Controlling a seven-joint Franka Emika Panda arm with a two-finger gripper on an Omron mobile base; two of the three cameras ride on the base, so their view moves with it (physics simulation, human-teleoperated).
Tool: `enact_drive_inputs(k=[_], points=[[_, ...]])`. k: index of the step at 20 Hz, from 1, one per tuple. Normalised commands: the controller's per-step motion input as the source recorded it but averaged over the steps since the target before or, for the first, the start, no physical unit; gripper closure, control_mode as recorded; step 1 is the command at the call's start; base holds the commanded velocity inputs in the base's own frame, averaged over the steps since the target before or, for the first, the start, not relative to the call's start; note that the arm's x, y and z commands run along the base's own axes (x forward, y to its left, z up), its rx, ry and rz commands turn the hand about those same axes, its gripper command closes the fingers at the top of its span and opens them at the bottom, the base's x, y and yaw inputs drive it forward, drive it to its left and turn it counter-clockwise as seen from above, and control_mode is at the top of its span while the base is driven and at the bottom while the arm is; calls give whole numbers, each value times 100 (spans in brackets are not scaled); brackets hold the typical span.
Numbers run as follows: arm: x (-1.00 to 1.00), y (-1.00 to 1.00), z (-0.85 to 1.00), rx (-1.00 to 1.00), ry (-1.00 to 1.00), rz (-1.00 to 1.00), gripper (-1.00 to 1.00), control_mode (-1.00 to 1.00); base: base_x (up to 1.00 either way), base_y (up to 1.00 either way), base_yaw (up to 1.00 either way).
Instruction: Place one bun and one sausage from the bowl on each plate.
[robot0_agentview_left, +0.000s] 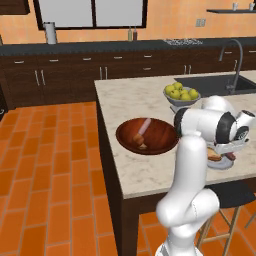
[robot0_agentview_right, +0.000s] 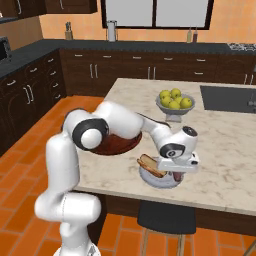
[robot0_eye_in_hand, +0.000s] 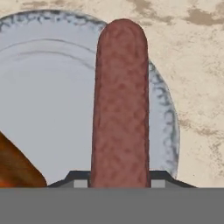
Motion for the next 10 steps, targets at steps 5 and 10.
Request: enact_drive_inputs(k=[5, 10], points=[[0, 2, -12, 3, 4, 2, -100, -100, 0, 0, 0], [-17, 41, 34, -1, 0, 8, -100, -100, 0, 0, 0]])
